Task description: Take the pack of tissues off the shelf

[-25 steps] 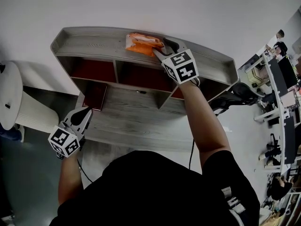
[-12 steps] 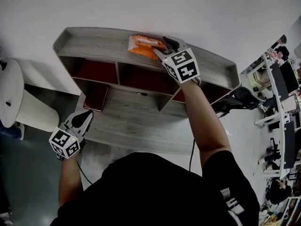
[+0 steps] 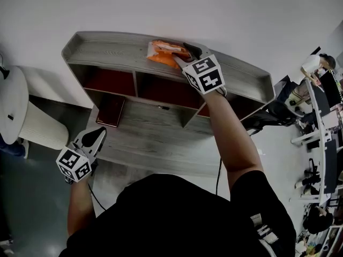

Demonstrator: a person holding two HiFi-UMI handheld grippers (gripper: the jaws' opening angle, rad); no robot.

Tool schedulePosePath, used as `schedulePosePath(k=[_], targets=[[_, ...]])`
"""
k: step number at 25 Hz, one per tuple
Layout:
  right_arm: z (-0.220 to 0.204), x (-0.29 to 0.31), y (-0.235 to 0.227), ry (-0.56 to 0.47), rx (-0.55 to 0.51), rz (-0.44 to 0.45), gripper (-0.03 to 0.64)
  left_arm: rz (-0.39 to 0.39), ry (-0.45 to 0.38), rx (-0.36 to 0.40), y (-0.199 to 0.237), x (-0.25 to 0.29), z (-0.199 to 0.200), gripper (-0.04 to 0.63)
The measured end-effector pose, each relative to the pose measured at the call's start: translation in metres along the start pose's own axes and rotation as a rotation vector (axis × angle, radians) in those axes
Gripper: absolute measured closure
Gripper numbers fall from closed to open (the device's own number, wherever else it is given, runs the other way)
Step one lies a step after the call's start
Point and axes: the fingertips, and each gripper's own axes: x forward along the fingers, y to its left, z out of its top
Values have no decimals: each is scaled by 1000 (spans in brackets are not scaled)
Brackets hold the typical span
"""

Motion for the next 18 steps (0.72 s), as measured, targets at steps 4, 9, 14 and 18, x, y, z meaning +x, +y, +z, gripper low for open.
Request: schedulePosePath(k=[4, 9, 14, 18], targets=[[-2, 4, 1, 11, -5, -4, 448, 0, 5, -3, 1, 0, -2, 577], [-3, 4, 2, 17, -19, -12, 497, -6, 9, -6, 0, 0, -5, 577], [-2, 4, 3, 26, -34, -18, 550, -10, 8, -3, 2, -2, -3, 577], [-3, 5, 4, 32, -49, -27, 567, -14, 8, -2, 5, -2, -3, 577]])
